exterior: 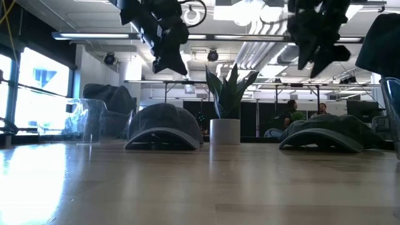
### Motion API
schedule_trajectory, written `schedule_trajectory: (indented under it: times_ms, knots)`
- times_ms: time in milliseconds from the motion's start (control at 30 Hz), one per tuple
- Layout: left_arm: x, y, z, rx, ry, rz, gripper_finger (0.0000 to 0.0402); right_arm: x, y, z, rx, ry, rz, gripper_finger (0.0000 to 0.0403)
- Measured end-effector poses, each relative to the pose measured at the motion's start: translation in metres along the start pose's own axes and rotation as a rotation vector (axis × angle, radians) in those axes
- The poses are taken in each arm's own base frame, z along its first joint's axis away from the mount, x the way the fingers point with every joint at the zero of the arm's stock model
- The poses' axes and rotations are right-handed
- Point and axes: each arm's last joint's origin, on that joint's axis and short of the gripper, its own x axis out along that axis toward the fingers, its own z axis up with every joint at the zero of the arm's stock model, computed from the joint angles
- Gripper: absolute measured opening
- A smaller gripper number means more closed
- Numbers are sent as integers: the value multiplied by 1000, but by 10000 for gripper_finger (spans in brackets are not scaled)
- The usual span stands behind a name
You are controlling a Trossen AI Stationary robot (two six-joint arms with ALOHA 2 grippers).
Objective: Pick & Place hat
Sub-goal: Put the black cap into the bottom transparent bin
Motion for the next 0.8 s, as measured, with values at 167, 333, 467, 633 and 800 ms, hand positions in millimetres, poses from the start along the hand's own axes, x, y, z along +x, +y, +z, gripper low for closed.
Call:
schedule_trajectory:
  times_ms: [167,333,467,633,800]
  knots:
    - [-4,-3,4,27,-43,-53,0,11,-34,19,187,22,-200,268]
    - [-4,-7,3,32,-25,-117,0,35,-64,44,225,67,-323,267]
    - [-12,-13,2,53,-34,-151,0,54,-84,57,193,147,-340,266]
    - [-18,-22,-1,86,-24,-161,0,72,-102,63,122,267,-266,266]
    - [-23,-28,-2,131,-22,-164,0,82,-114,66,93,325,-212,266]
